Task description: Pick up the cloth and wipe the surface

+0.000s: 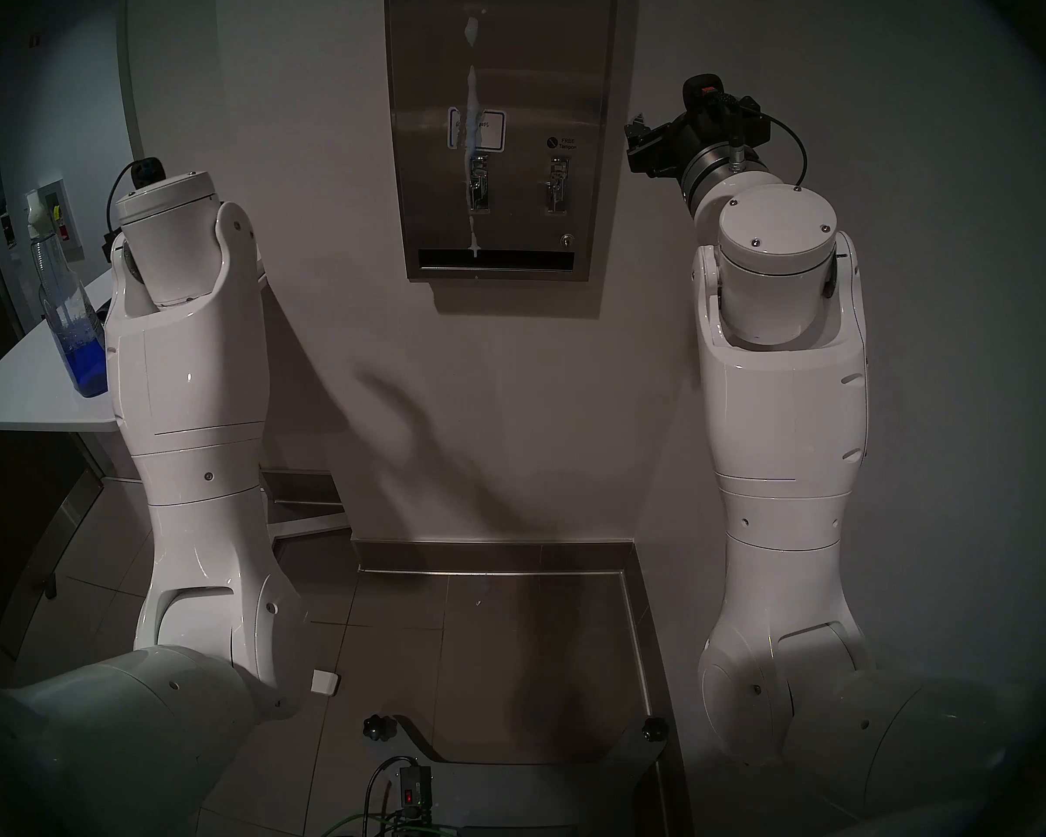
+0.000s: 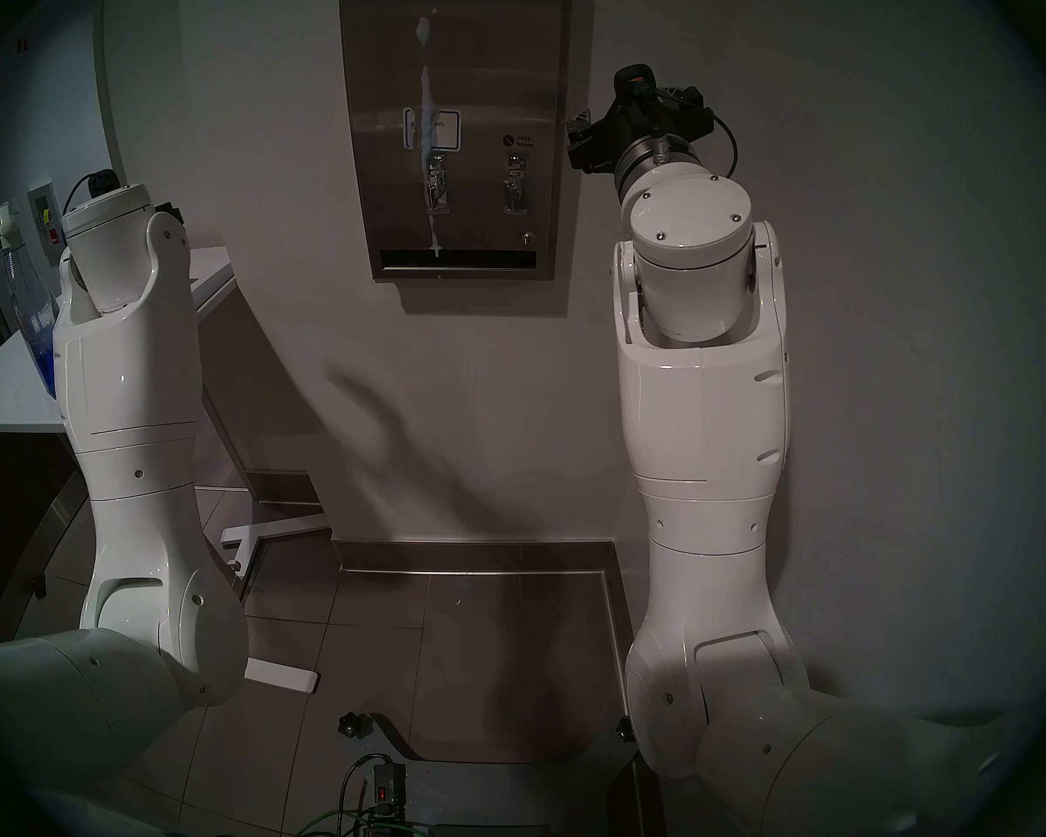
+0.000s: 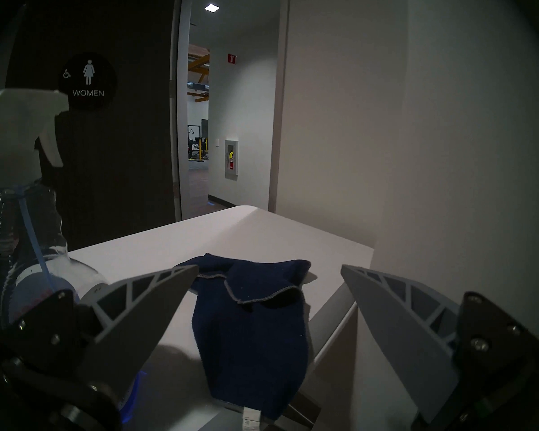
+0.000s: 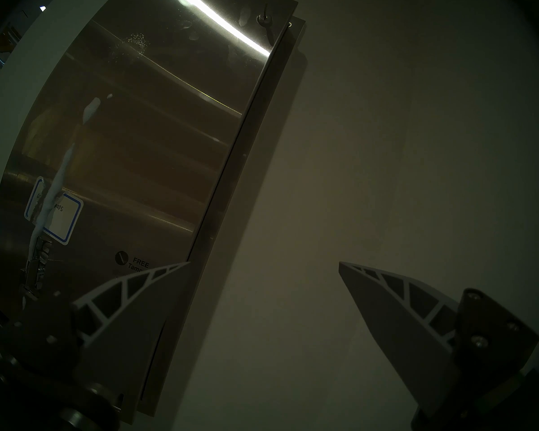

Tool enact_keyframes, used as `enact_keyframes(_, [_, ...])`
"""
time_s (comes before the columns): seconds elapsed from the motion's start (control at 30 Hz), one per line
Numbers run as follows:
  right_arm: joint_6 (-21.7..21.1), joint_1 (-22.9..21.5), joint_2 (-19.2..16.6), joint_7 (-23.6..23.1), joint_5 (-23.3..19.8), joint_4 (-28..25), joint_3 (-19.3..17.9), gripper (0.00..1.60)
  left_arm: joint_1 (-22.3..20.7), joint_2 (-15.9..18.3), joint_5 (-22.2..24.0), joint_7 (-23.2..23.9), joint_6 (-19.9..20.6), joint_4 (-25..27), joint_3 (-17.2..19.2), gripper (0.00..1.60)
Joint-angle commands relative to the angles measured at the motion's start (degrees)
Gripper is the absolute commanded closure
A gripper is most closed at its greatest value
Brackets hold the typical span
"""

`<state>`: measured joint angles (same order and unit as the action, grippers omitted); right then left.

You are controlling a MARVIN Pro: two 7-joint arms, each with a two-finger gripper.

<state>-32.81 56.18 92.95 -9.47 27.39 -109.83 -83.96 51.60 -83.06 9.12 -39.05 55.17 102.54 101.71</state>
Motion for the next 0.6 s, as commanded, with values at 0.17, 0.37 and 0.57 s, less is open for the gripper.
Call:
enact_keyframes(0.17, [0.2, -1.5, 0.1, 0.0, 0.0, -1.4, 0.0, 0.0, -2.0, 1.8, 1.0, -0.6, -0.2, -4.0, 3.1, 0.0])
enact_keyframes(0.37, [0.2, -1.5, 0.1, 0.0, 0.0, -1.4, 0.0, 0.0, -2.1, 2.5, 1.5, -0.5, -0.2, -5.2, 2.9, 0.0])
enact_keyframes(0.57, [0.2, -1.5, 0.1, 0.0, 0.0, -1.4, 0.0, 0.0, -3.0, 3.5, 1.0, -1.5, -0.9, -9.2, 3.9, 0.0])
